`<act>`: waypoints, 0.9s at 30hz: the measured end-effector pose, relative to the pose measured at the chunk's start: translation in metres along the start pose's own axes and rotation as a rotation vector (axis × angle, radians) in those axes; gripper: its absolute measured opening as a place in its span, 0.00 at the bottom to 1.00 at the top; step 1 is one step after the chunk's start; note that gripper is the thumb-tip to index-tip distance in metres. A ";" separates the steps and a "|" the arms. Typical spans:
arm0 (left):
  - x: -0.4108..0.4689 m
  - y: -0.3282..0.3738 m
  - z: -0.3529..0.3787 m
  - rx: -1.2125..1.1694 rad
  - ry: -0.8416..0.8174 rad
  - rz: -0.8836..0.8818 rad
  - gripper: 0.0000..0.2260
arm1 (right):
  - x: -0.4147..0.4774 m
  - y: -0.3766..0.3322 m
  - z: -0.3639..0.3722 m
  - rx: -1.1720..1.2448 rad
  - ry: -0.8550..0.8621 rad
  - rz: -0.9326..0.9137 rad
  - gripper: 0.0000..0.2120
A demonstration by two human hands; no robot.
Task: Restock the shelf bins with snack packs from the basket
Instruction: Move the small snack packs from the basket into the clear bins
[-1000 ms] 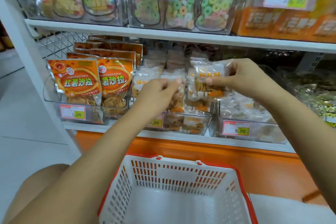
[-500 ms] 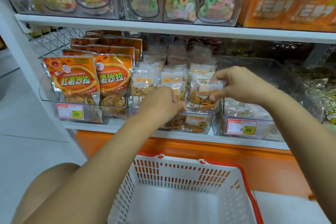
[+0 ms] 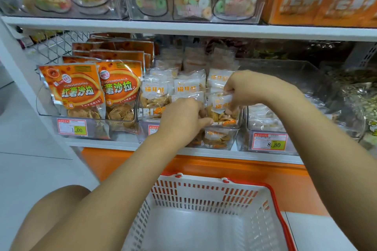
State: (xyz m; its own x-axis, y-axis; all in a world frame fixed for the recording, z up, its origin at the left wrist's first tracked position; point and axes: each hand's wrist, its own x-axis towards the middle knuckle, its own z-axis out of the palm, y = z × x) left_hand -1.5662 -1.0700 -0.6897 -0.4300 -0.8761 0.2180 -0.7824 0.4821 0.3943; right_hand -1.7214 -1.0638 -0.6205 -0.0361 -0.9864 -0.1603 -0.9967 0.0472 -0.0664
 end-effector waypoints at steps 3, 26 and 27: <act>0.004 0.005 0.004 0.159 -0.018 0.016 0.12 | -0.004 0.003 -0.001 -0.046 0.032 -0.038 0.33; -0.004 0.002 0.000 0.219 -0.167 0.084 0.11 | 0.002 0.015 0.030 0.023 0.281 -0.070 0.15; -0.009 0.001 0.001 0.209 -0.179 0.101 0.12 | 0.001 0.015 0.033 0.021 0.321 -0.075 0.15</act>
State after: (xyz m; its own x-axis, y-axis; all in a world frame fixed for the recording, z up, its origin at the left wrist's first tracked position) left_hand -1.5633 -1.0622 -0.6921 -0.5685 -0.8190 0.0780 -0.7996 0.5723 0.1818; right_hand -1.7338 -1.0585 -0.6545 0.0127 -0.9863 0.1643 -0.9958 -0.0274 -0.0876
